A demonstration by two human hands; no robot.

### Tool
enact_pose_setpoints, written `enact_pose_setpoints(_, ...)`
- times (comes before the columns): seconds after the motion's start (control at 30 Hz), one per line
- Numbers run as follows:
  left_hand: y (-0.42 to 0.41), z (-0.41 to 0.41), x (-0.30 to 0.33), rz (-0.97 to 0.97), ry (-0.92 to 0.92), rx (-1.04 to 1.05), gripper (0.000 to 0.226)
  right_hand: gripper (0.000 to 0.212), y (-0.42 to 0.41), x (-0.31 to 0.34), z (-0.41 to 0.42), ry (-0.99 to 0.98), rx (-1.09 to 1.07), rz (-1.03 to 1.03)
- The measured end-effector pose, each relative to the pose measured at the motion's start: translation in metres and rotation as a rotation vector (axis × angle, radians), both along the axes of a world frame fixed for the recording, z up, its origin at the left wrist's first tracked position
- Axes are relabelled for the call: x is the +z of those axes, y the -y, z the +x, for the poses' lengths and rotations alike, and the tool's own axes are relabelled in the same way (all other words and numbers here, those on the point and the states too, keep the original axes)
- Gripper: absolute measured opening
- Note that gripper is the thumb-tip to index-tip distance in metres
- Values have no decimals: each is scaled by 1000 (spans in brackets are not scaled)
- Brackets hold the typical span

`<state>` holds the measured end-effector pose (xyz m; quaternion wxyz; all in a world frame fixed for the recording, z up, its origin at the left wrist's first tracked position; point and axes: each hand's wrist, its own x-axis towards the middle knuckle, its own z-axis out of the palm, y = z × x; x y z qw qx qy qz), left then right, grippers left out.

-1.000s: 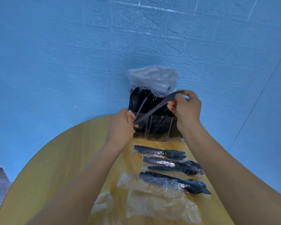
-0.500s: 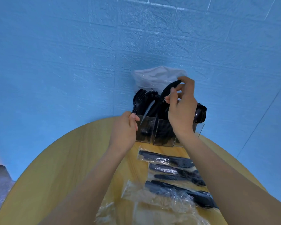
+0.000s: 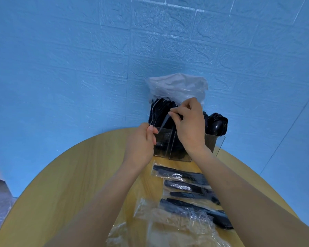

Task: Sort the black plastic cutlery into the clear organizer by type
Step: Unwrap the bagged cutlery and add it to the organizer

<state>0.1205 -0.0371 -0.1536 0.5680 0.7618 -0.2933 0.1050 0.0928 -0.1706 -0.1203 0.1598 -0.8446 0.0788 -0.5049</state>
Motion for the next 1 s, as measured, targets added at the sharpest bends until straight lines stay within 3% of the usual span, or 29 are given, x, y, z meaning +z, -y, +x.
enact_pose_setpoints(0.1, 1, -2, -1, -4, -1, -45, 28, 21, -7, 3, -10, -17, 65, 99)
enact_pose_setpoints(0.23, 7, -11, 0, 23, 57, -138, 26, 22, -14, 5, -24, -36, 219, 546)
enact_pose_setpoints(0.3, 10, -16, 0, 23, 66, -200, 25, 14, -13, 8, -31, -6, 269, 672)
enact_pose_setpoints(0.4, 13, -21, -3, 10, 59, -248, 24, 4, -8, 9, -42, 70, 338, 775)
enact_pose_setpoints(0.63, 15, -29, -6, -6, 31, -246, 33, 12, 6, 14, -59, 261, 422, 1046)
enact_pose_setpoints(0.77, 14, -31, -5, 5, 30, -257, 29, 16, 7, 13, -64, 262, 531, 1133)
enact_pose_setpoints(1.0, 14, -34, -5, 66, 84, -271, 19, 14, 10, 15, -63, 177, 499, 1201)
